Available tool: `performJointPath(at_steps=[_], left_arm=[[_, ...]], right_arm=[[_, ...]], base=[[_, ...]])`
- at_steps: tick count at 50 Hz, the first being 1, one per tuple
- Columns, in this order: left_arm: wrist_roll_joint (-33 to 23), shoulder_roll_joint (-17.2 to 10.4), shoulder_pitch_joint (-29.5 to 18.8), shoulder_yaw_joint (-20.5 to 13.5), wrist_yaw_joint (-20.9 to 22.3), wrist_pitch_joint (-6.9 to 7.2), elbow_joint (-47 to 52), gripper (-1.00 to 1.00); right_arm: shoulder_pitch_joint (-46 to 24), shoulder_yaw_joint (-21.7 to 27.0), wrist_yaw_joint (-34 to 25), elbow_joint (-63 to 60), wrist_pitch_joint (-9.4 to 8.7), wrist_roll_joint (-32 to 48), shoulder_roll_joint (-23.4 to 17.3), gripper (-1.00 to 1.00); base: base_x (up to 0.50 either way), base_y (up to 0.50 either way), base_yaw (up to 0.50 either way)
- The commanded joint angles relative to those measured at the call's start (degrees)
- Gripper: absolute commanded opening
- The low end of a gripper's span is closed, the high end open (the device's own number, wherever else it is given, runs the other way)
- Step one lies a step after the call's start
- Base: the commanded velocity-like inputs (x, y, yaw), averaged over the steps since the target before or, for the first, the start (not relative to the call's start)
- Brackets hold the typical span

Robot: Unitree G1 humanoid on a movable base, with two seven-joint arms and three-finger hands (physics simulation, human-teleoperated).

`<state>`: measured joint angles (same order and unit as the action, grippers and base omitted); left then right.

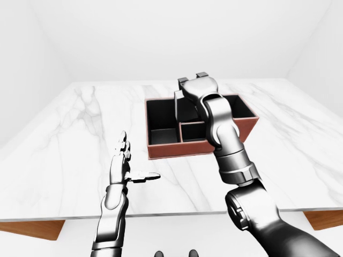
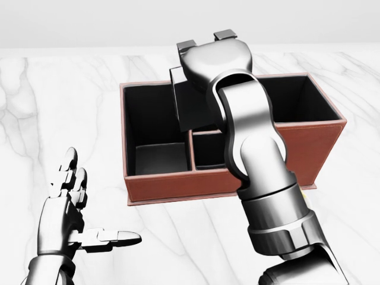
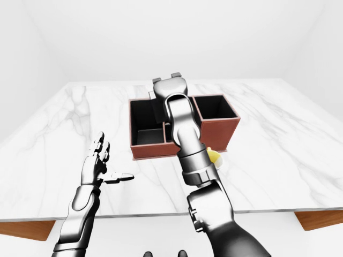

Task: Pick up the book and place it in the caddy.

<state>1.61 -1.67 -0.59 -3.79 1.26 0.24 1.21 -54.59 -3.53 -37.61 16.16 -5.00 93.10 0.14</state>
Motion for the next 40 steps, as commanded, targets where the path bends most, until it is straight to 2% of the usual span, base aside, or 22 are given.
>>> performJointPath(at_steps=[1,19,38,40], left_arm=[[-0.02,-0.01,0.06,0.02,-0.01,0.1,0.16,1.0],[0.08,0.04,0.17,0.03,-0.04,-0.07,0.04,1.0],[0.03,0.05,0.26,0.05,-0.04,-0.08,0.11,1.0],[0.03,0.07,0.45,0.09,-0.05,0.29,0.66,1.0]], right_arm=[[-2.59,0.34,3.8,3.82,0.0,-2.06,-1.89,-1.0],[-3.83,-0.62,9.12,11.44,0.0,-4.85,-1.32,-1.0],[-5.09,-0.22,12.36,16.7,0.0,-5.4,-3.8,-1.0],[-5.19,-0.27,12.47,17.07,0.0,-5.29,-3.97,-1.0]], base=[[0.0,0.0,0.0],[0.0,0.0,0.0],[0.0,0.0,0.0],[0.0,0.0,0.0]])
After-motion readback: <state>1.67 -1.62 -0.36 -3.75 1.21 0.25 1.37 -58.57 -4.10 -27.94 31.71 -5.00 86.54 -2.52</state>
